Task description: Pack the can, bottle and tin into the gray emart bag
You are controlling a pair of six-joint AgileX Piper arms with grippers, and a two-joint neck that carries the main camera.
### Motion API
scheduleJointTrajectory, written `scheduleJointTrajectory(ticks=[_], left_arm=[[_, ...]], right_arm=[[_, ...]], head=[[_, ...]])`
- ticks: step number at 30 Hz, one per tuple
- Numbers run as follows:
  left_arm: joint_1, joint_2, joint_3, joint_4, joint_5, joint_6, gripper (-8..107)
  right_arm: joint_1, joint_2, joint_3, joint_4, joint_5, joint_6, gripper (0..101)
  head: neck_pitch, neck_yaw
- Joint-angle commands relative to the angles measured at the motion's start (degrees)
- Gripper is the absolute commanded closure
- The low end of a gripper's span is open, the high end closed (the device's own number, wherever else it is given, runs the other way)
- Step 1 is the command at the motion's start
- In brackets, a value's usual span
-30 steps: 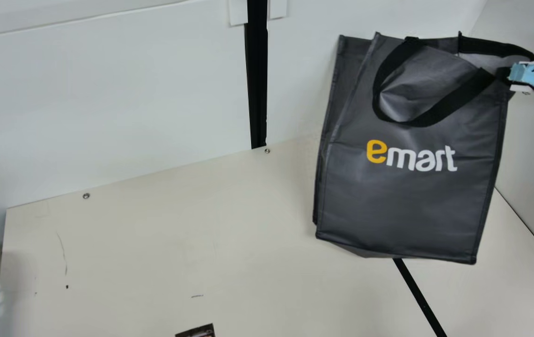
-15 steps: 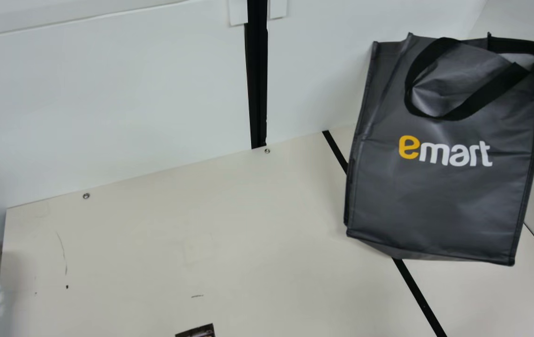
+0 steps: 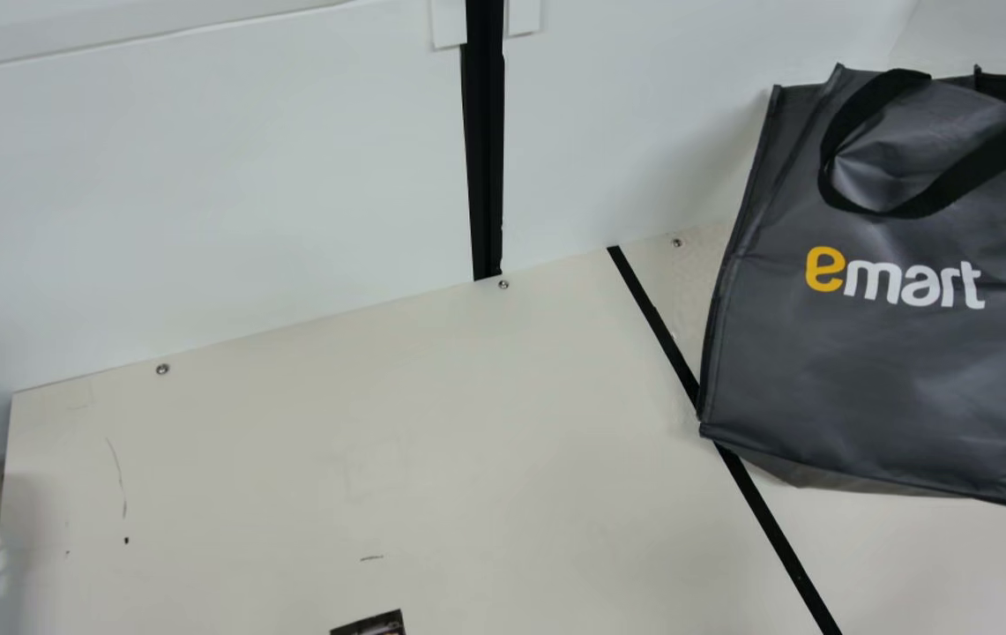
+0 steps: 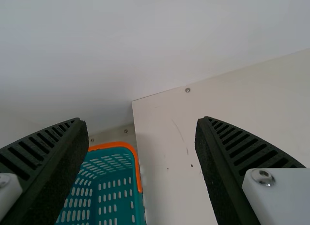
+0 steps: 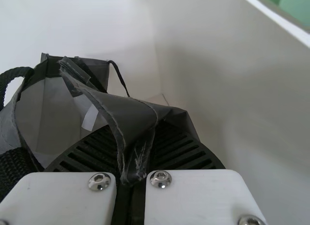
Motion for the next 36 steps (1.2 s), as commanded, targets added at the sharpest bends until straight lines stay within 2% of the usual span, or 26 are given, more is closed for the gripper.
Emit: scheduleJointTrajectory(ticks=[1,18,28,36], left_arm=[[0.00,0.00,0.00,0.00,0.00,0.00,9],[0.00,0.00,0.00,0.00,0.00,0.00,9],[0.00,0.00,0.00,0.00,0.00,0.00,9],[0.00,0.00,0.00,0.00,0.00,0.00,9]], right_arm=[[-0.44,0.31,-0.50,0.32,-0.09,-0.08,101],[-1.96,1.22,-3.76,1.25,-0.09,-3.43,45],[-1.42,1.19,-8.41,-0.47,-0.09,-6.05,11],[-0.13,0.62,-9.99,-0.39,-0.09,-6.71,10]], head=[[-1.30,-0.14],[-1.30,-0.14],[-1.30,-0.14],[-1.30,-0.14]])
